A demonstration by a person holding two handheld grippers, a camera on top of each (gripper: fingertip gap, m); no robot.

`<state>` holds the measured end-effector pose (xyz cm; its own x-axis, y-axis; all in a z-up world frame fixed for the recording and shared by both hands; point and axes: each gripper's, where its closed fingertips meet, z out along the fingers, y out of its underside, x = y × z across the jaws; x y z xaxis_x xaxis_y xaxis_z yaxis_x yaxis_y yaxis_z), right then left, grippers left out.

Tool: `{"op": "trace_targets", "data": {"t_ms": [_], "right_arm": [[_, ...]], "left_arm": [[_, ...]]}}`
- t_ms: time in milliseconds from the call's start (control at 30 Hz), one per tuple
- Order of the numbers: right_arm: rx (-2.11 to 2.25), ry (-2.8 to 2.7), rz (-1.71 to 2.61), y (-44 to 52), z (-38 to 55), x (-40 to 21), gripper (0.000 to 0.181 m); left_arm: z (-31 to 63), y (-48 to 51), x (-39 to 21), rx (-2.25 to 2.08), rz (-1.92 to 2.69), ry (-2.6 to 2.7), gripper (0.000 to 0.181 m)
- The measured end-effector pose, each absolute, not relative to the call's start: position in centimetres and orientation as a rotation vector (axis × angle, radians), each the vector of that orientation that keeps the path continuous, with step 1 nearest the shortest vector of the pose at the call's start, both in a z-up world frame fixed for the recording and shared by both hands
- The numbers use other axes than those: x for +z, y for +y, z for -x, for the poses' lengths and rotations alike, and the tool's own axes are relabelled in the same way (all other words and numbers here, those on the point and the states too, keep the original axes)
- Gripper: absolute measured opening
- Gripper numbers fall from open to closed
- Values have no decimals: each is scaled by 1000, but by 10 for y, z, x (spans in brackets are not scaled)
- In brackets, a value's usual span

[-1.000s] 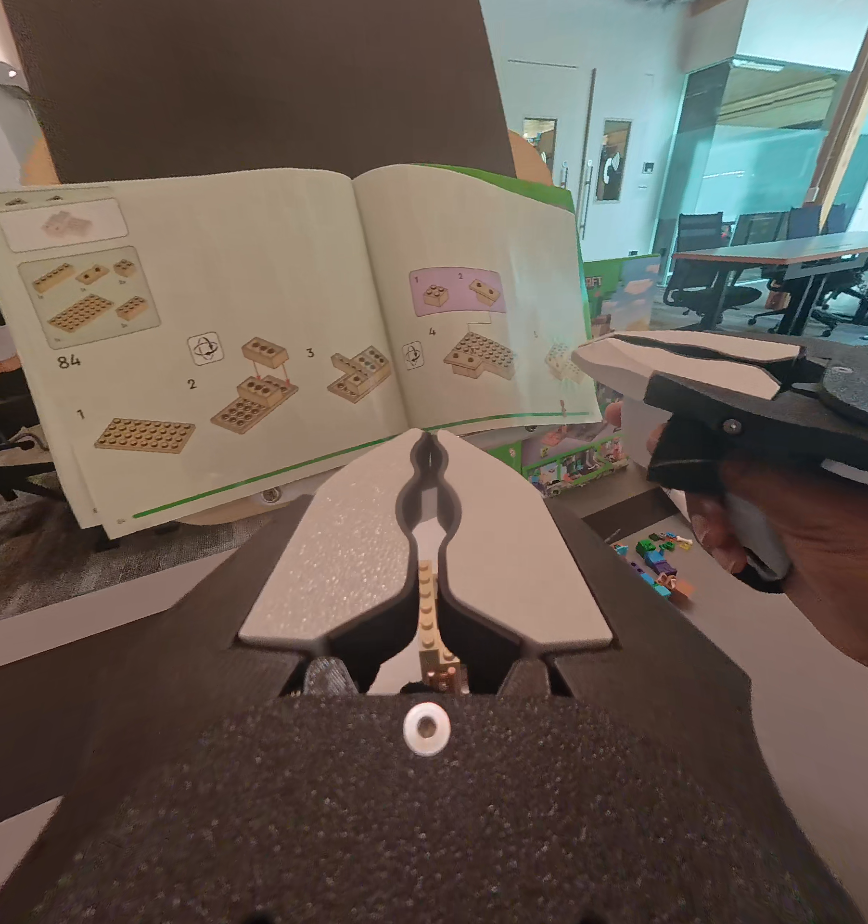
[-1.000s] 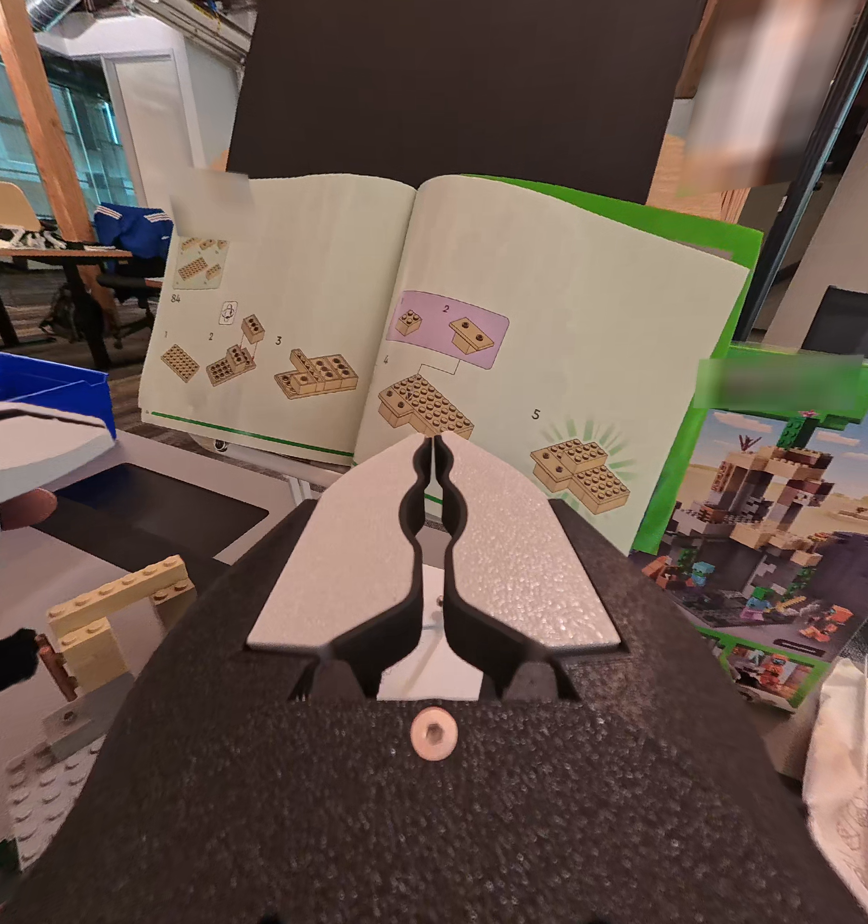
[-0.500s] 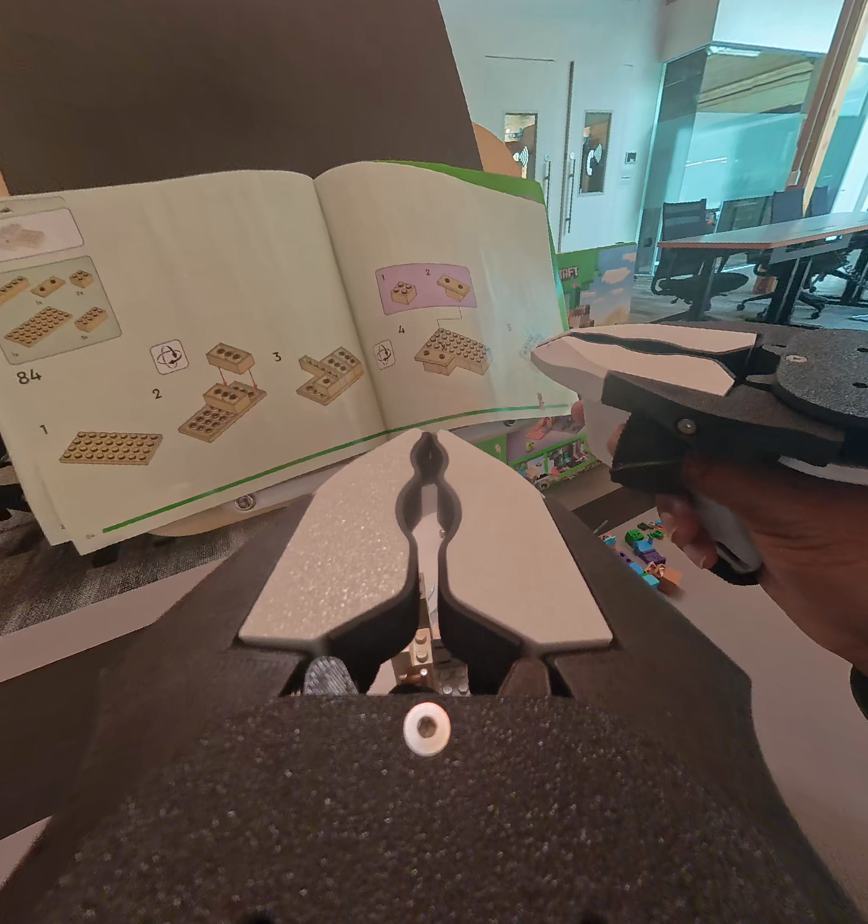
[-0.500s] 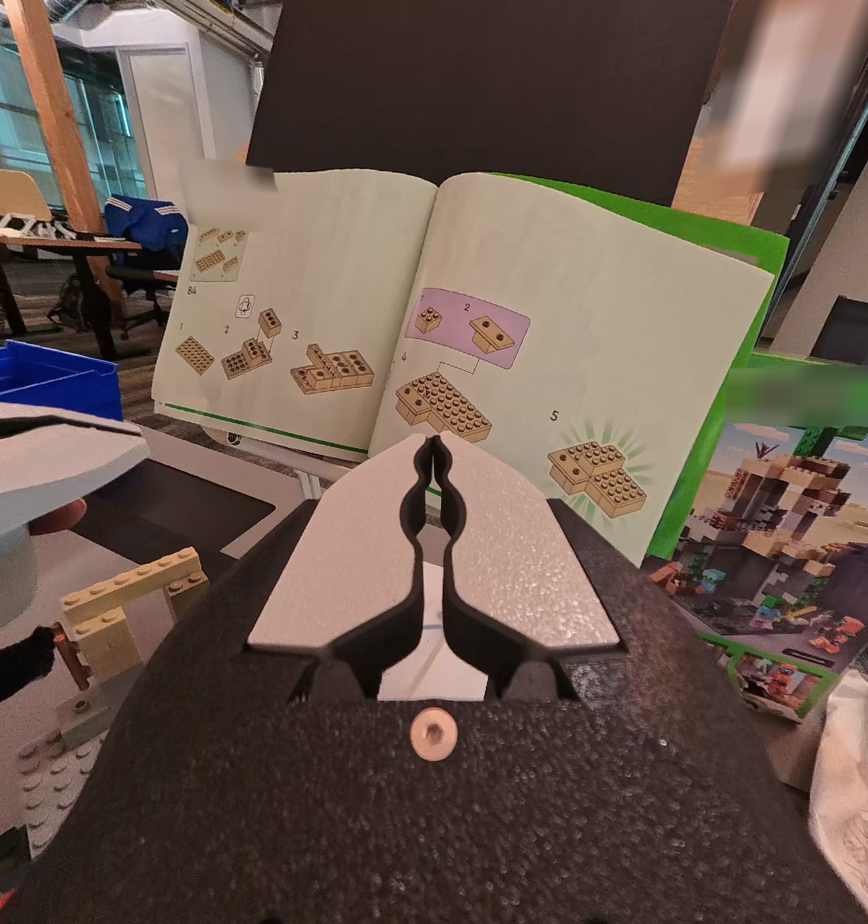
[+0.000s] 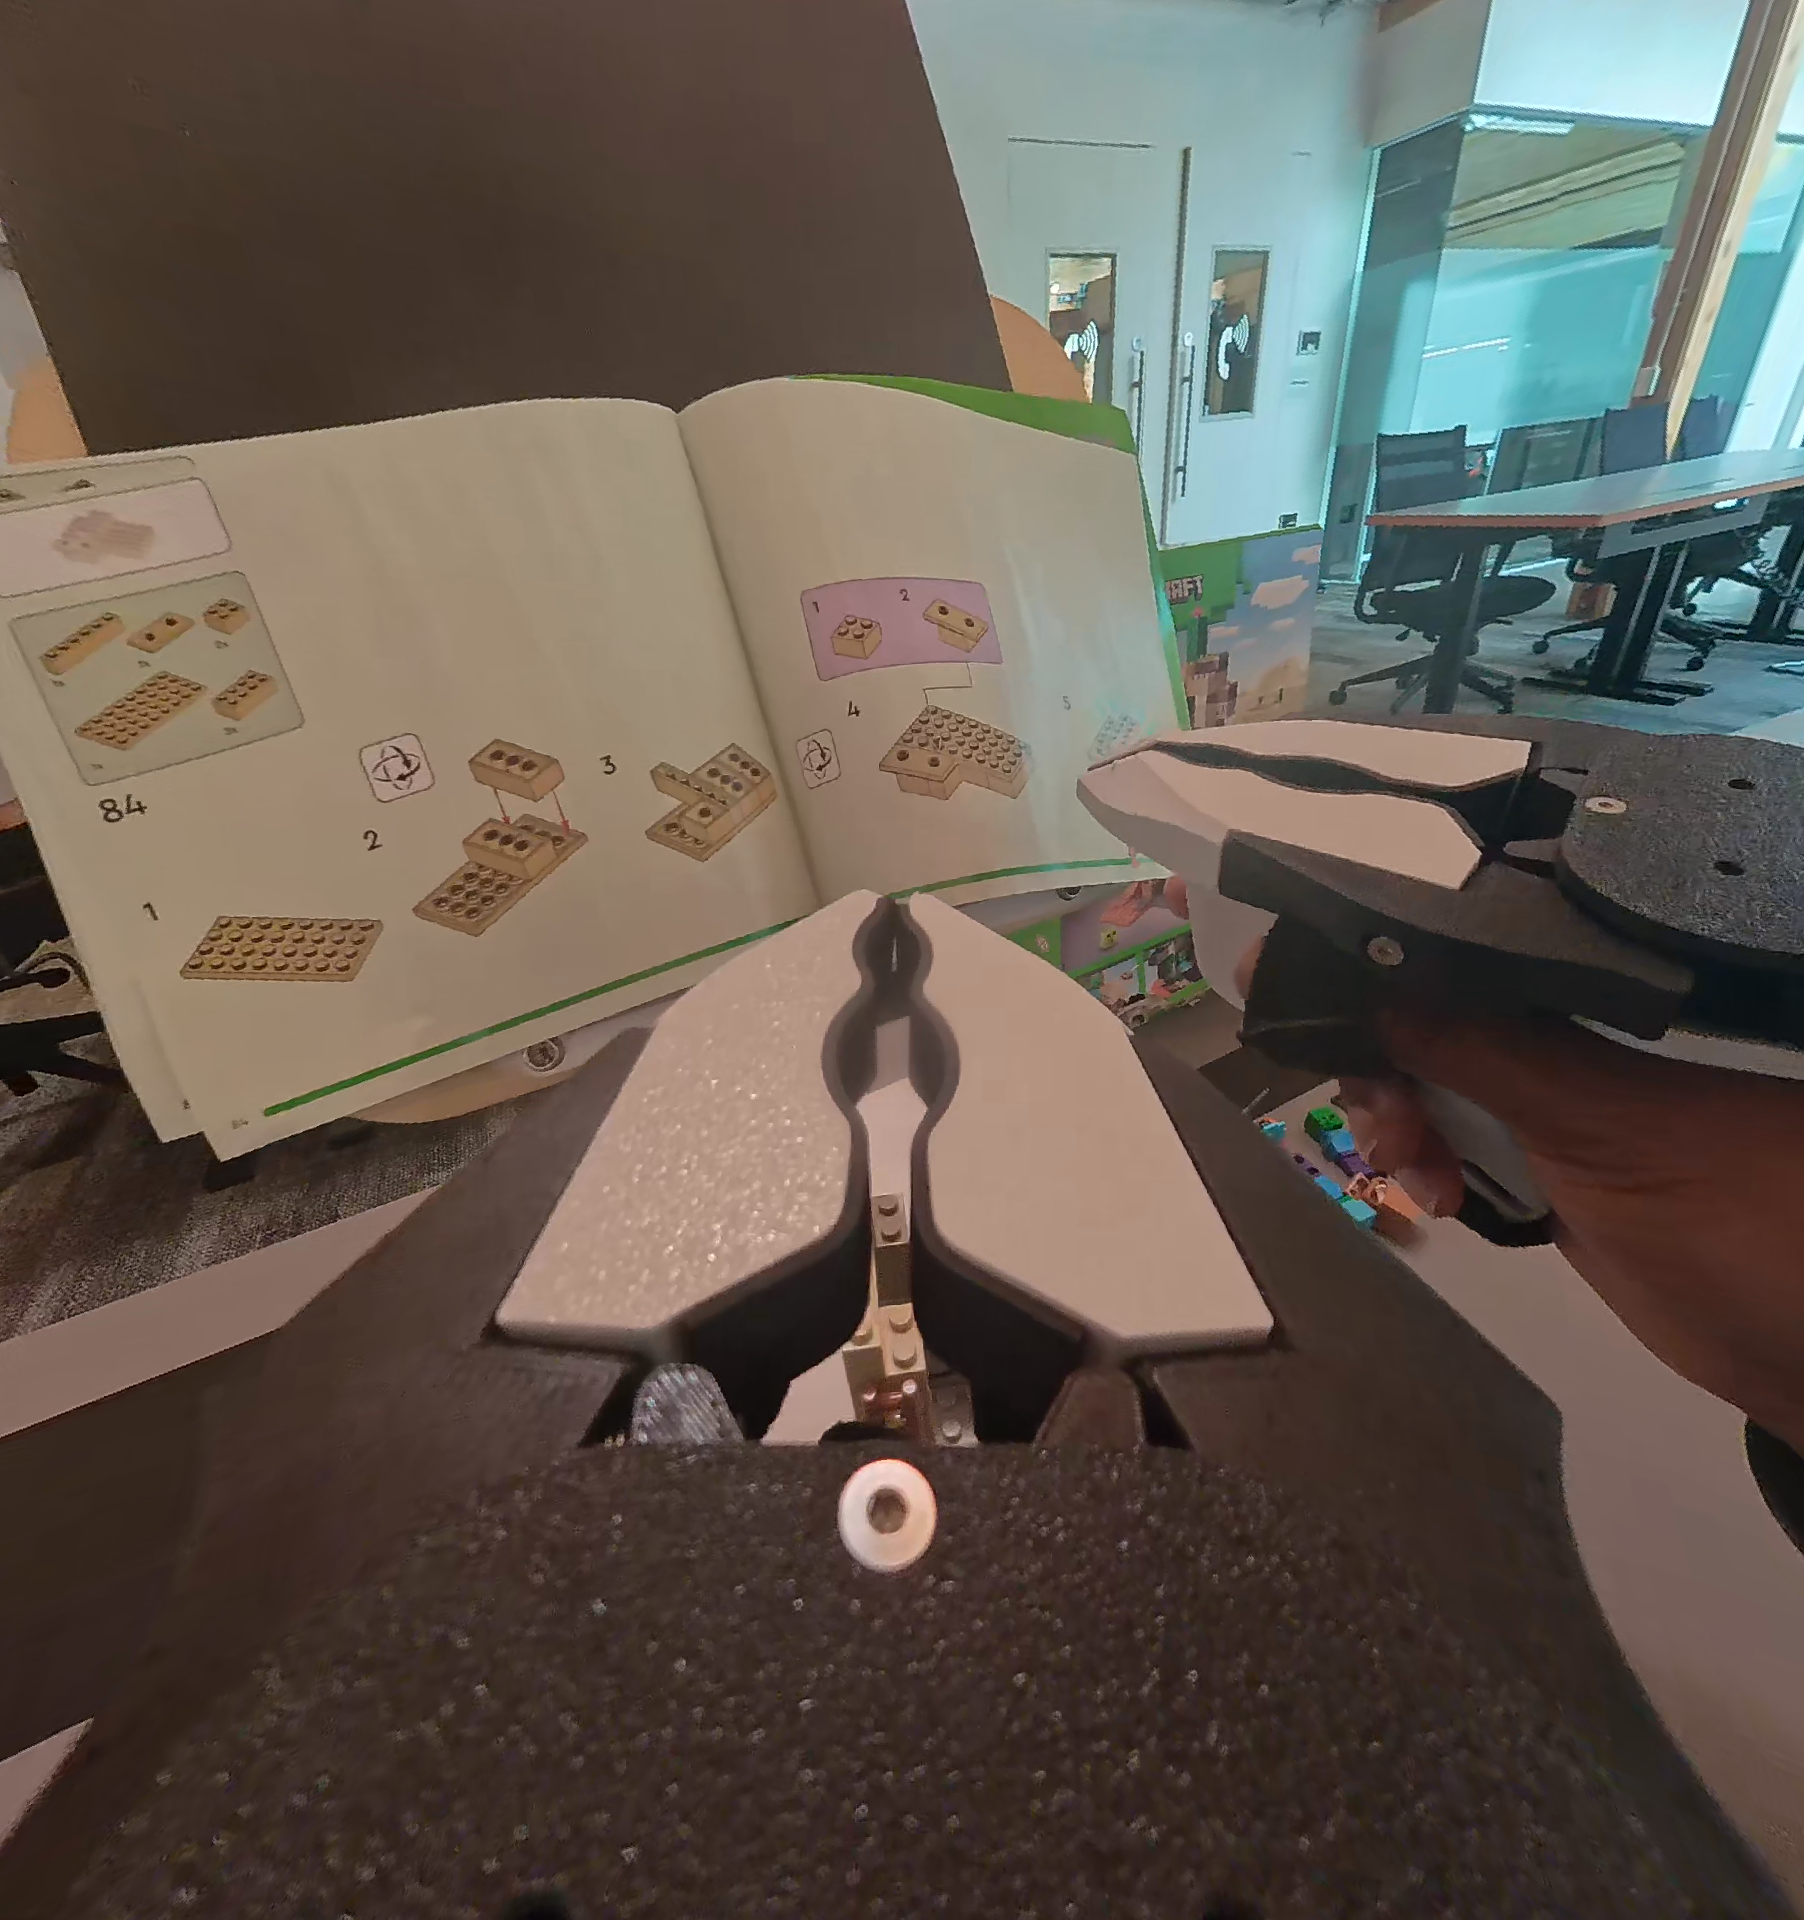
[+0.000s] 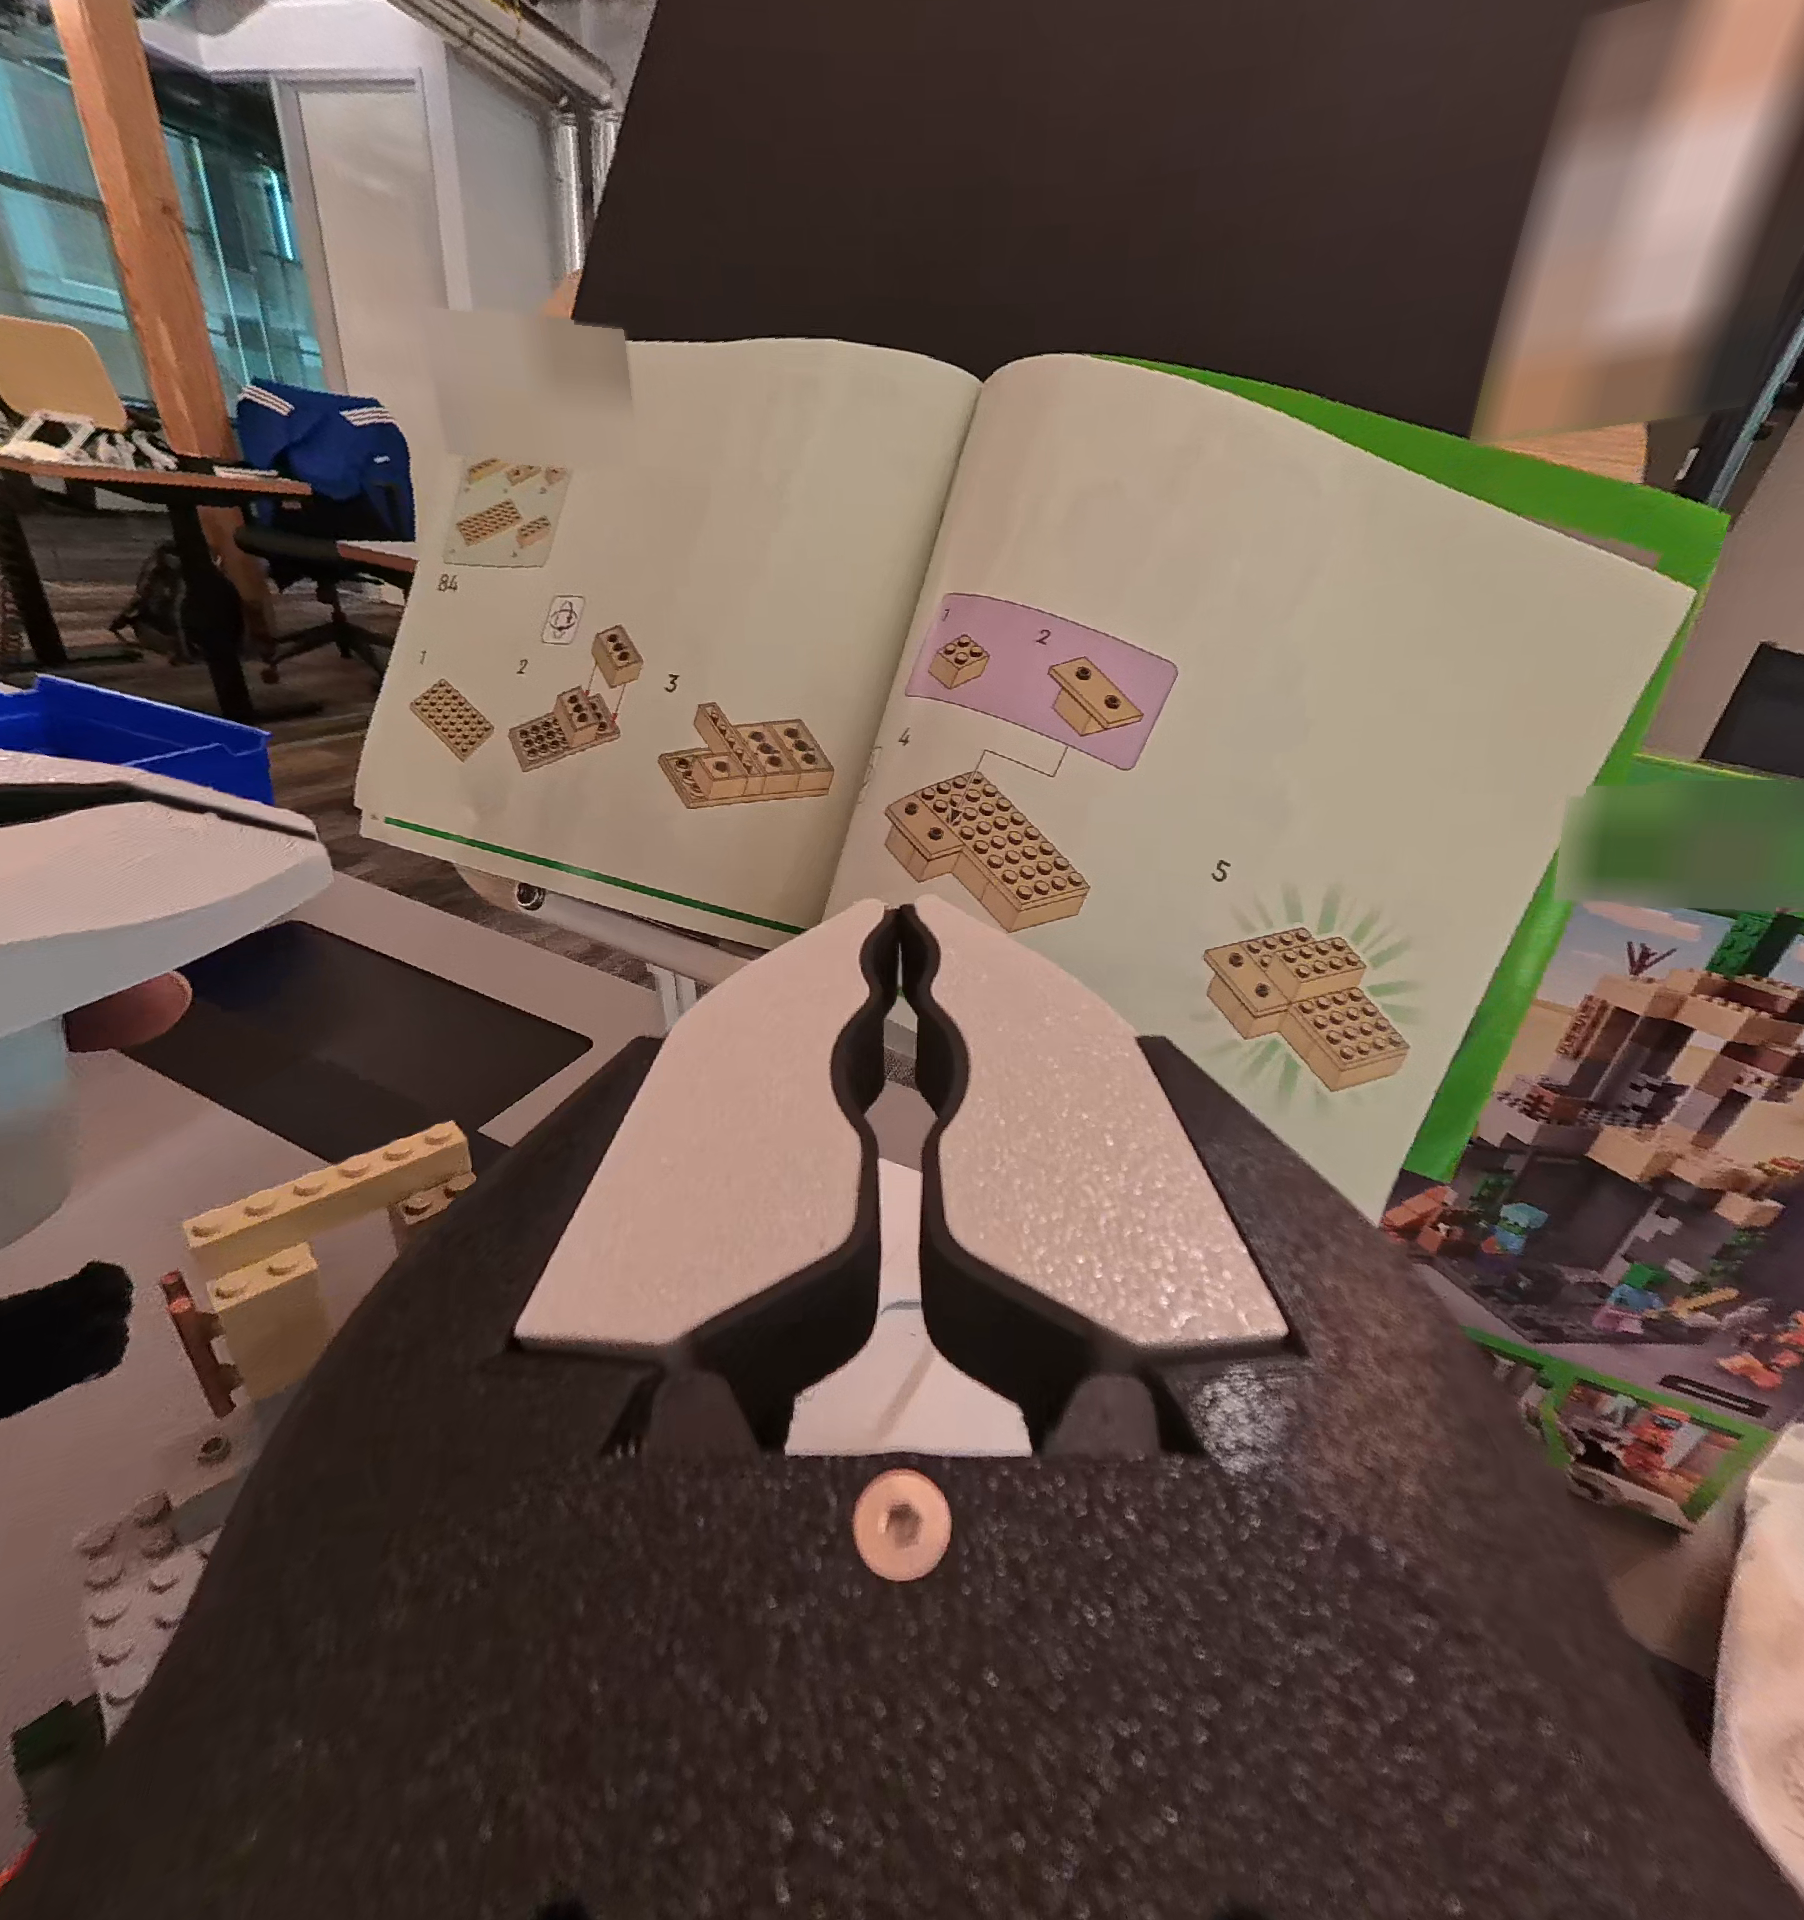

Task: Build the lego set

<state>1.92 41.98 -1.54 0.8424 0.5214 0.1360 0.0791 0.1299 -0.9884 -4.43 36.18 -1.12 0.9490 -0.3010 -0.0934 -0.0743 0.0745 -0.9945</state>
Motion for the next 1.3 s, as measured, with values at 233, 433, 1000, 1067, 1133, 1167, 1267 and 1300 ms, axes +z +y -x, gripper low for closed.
{"op": "trace_targets", "data": {"t_ms": [233,433,1000,1067,1133,1167,1267,1300], "right_arm": [[333,-509,1435,421,-23,-17,0],[287,-469,1458,428,-31,-19,0],[228,-403,1488,431,-39,-20,0],[234,-405,1488,431,-39,-20,1],[240,-408,1488,431,-38,-20,1],[242,-409,1487,431,-38,-20,1],[242,-415,1486,431,-37,-20,1],[243,-416,1484,431,-37,-20,1]], "left_arm": [[43,362,-13,-175,1499,314,0],[37,363,-17,-175,1506,332,0],[31,363,-19,-175,1500,352,0],[32,363,-19,-175,1501,351,0],[32,363,-19,-175,1502,350,0],[31,363,-19,-175,1502,351,0],[32,363,-19,-174,1502,352,0],[31,363,-19,-175,1502,352,0]]}}
